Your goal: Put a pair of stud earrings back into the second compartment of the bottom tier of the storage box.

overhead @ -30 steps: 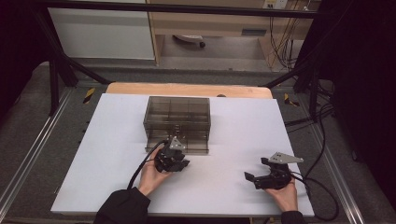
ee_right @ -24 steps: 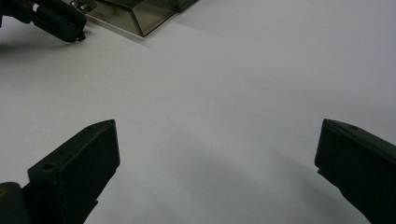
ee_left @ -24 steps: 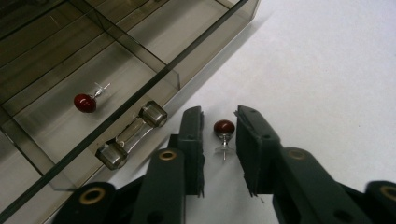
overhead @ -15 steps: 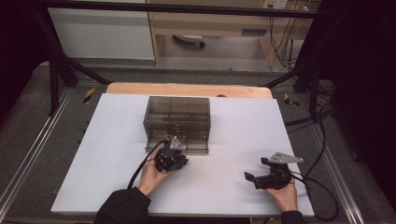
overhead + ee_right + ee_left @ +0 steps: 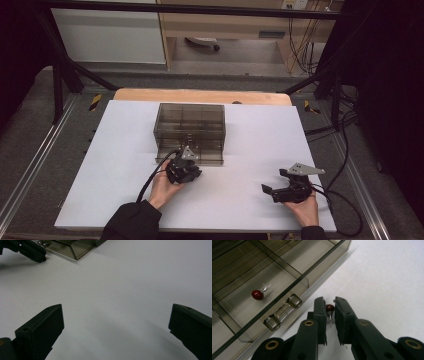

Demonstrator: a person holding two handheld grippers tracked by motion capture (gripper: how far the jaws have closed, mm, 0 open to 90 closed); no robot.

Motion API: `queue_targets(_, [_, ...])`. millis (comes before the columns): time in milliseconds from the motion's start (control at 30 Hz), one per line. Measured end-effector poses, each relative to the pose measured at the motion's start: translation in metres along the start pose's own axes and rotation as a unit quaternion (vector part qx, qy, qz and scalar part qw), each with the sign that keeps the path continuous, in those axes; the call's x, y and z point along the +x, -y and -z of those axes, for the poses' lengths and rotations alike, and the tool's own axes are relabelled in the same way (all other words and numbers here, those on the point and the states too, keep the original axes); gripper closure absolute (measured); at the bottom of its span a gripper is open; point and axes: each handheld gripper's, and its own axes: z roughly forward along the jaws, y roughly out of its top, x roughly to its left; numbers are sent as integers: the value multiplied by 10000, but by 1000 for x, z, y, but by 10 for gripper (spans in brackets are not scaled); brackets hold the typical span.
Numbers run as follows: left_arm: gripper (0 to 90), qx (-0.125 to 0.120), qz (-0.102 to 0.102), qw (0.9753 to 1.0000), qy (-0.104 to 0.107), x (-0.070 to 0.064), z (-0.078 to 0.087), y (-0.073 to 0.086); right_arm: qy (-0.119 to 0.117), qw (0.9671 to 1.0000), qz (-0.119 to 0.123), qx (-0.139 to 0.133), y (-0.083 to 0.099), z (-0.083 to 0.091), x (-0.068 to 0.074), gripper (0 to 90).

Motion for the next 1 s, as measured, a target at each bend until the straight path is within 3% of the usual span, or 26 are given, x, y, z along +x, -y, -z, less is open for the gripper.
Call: queue_targets(1000, [796,-97,-13,9999,89,-3,22,-5,5,10000,7,6,0,0,0,7])
